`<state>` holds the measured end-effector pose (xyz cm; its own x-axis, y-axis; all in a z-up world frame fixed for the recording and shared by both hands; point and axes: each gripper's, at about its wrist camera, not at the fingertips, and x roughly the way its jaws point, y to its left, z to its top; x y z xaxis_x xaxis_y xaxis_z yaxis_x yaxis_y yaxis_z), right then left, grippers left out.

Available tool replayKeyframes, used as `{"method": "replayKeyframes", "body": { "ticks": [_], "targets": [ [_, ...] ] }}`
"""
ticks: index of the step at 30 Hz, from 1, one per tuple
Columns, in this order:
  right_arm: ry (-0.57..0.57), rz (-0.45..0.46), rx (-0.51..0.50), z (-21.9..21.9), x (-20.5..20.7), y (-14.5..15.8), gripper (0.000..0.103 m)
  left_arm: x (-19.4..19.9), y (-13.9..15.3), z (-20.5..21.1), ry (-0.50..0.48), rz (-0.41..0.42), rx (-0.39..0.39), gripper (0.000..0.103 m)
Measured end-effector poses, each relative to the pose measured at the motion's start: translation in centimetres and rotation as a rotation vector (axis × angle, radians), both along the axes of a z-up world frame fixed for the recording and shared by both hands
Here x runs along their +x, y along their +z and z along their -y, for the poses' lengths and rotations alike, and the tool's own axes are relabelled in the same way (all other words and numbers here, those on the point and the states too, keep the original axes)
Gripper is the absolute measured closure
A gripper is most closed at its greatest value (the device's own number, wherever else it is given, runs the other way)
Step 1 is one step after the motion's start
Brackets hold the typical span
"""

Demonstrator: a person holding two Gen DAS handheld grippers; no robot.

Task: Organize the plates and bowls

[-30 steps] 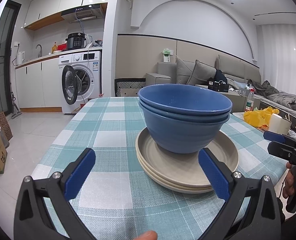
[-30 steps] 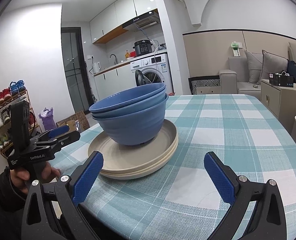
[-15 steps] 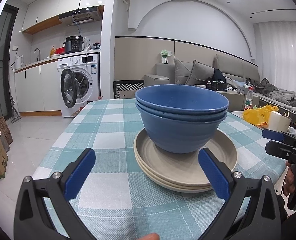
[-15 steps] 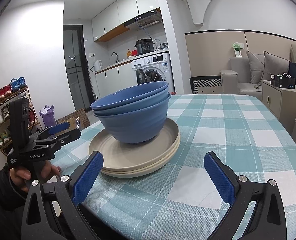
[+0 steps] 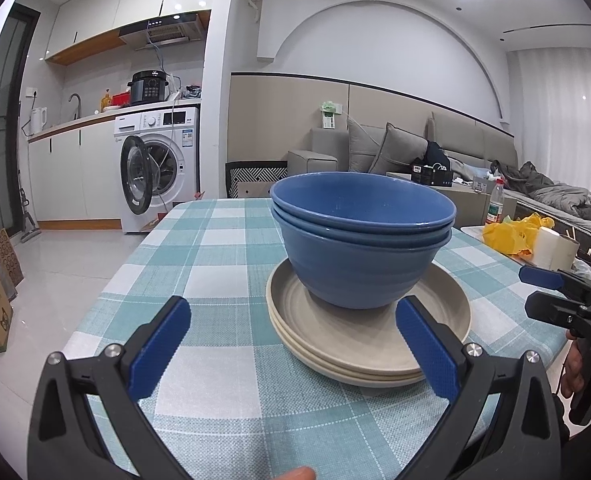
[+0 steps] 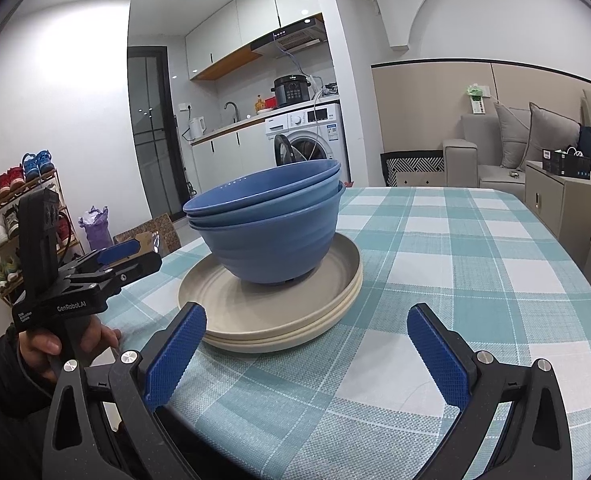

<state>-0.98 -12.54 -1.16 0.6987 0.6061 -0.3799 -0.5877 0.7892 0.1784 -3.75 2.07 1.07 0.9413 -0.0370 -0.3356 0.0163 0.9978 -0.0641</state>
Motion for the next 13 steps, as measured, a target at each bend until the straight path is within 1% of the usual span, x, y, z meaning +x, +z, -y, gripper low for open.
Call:
{"method": "replayKeyframes", "body": {
  "ticks": [6, 9, 13],
  "targets": [
    [0.004, 0.0, -0.004, 0.0, -0.05, -0.04, 0.001, 0.21, 0.05, -0.26, 0.01, -0.01, -0.011, 0.0],
    [0.004, 0.001, -0.002, -0.07, -0.06, -0.03, 0.001, 0.25, -0.05, -0.21, 0.025, -0.013, 0.002, 0.0],
    [0.003, 0.001, -0.003, -0.08, -0.06, -0.05, 0.001, 0.19, -0.1, -0.24, 0.013, -0.009, 0.002, 0.0]
  ]
}}
